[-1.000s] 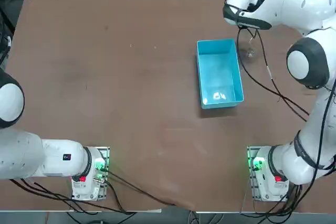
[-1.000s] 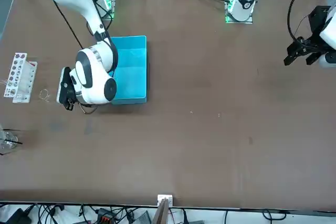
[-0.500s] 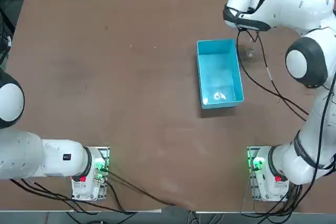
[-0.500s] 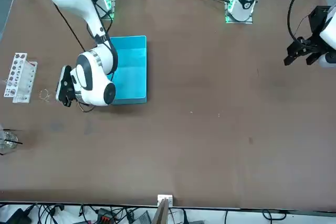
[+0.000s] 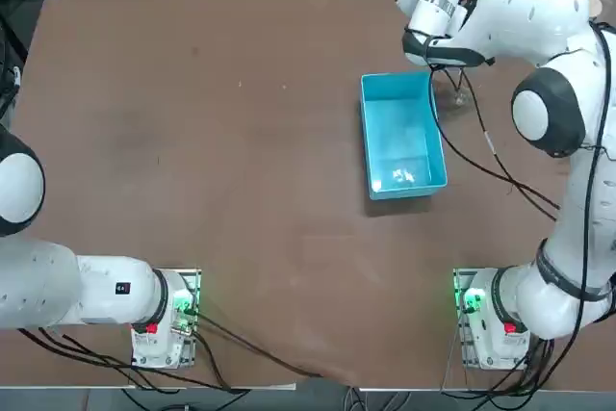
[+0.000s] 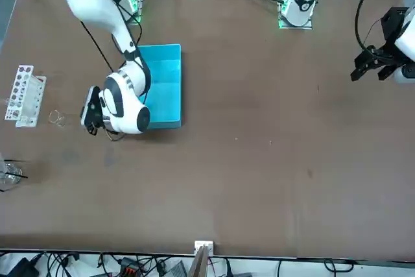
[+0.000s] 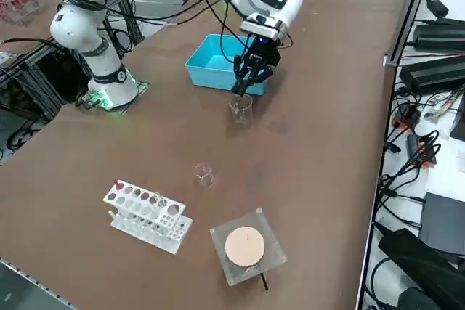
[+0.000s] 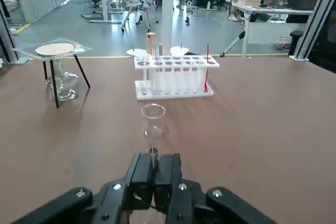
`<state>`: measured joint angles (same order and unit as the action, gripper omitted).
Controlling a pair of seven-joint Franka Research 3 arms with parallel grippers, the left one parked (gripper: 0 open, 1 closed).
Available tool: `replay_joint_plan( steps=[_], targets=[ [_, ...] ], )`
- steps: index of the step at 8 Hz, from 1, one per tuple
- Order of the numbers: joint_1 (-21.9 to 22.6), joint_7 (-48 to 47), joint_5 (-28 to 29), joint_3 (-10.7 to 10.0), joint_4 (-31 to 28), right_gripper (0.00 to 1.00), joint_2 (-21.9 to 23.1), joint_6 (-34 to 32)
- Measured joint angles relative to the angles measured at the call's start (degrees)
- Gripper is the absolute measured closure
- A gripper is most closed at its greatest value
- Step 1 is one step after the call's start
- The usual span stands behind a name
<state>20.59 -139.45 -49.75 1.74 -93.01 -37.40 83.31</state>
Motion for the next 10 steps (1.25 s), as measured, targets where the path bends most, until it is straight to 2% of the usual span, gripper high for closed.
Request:
replay_joint_plan(
  steps=[4, 6, 10],
  targets=[
    [0.10, -3.52, 1.81, 0.03, -0.01, 0.94, -2.47, 1.48],
    [0.11, -3.58, 2.65, 0.03, -0.06, 0.86, -2.51, 1.37],
    [0.31, -0.04, 2.69, 0.03, 0.12, 0.15, -1.52, -3.94]
  ],
)
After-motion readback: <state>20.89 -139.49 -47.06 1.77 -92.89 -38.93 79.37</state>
